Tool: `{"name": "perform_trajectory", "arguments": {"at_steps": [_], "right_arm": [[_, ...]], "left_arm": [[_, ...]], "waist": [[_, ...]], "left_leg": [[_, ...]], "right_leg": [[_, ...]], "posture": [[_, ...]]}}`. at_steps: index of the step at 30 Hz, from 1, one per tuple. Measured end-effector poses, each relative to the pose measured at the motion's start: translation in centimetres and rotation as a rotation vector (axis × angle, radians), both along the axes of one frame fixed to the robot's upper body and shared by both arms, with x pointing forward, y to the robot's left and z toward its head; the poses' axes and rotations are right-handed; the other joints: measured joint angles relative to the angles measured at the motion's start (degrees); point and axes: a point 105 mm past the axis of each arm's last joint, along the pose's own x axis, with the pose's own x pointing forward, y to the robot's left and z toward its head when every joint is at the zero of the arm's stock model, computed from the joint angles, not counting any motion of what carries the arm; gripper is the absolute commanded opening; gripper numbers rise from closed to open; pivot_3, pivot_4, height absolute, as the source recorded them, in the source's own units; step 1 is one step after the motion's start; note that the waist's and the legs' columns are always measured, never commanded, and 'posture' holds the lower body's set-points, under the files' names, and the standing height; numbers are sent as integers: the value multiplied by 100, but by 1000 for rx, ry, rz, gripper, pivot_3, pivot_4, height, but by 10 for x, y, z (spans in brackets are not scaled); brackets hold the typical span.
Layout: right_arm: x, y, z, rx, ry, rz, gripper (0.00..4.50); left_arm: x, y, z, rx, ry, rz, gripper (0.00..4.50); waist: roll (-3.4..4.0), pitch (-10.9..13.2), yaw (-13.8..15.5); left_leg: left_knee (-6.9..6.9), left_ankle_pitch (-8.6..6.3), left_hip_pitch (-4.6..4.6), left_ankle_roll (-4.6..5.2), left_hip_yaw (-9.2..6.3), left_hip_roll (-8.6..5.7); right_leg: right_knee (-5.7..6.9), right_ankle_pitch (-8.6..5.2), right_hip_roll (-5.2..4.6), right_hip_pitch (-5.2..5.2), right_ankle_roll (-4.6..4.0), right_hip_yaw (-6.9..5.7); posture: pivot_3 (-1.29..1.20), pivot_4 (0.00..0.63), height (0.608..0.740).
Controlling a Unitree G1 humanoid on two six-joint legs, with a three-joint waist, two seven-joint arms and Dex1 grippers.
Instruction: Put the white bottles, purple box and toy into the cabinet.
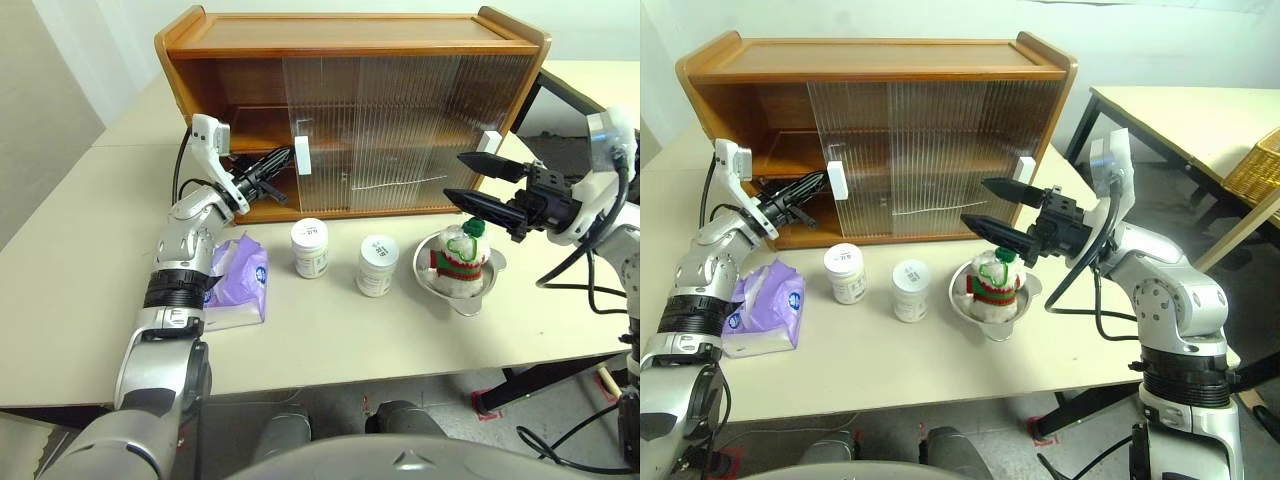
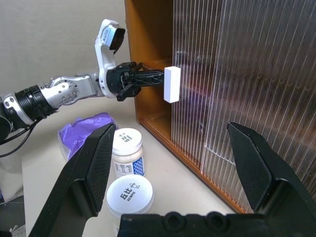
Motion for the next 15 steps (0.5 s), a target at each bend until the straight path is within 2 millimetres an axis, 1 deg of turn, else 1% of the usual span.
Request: {"name": "perform_trajectory", "arguments": {"at_steps": [4, 8, 15], "right_arm": [[0, -1, 0, -1, 2, -8, 4500], [0, -3, 0, 0, -1, -15, 4500], [-1, -6, 3, -1, -12, -26, 4500]], "left_arm": [[2, -4, 0, -4, 0, -9, 15], [4, -16, -1, -19, 0, -40, 15], [6, -35, -1, -3, -1, -98, 15]], "waist": [[3, 2, -5], [13, 8, -9], [13, 8, -25]], "left_leg": [[21, -9, -12, 19, -2, -6], [75, -31, -39, 53, -6, -9], [86, -38, -45, 66, -5, -29]], "right_leg": [[-2, 2, -6, 0, 10, 5], [-3, 4, -8, -4, 24, 9], [-10, 8, -28, -1, 45, 16]], "posture": [[-179, 16, 740], [-188, 13, 740], [-195, 11, 740]]}}
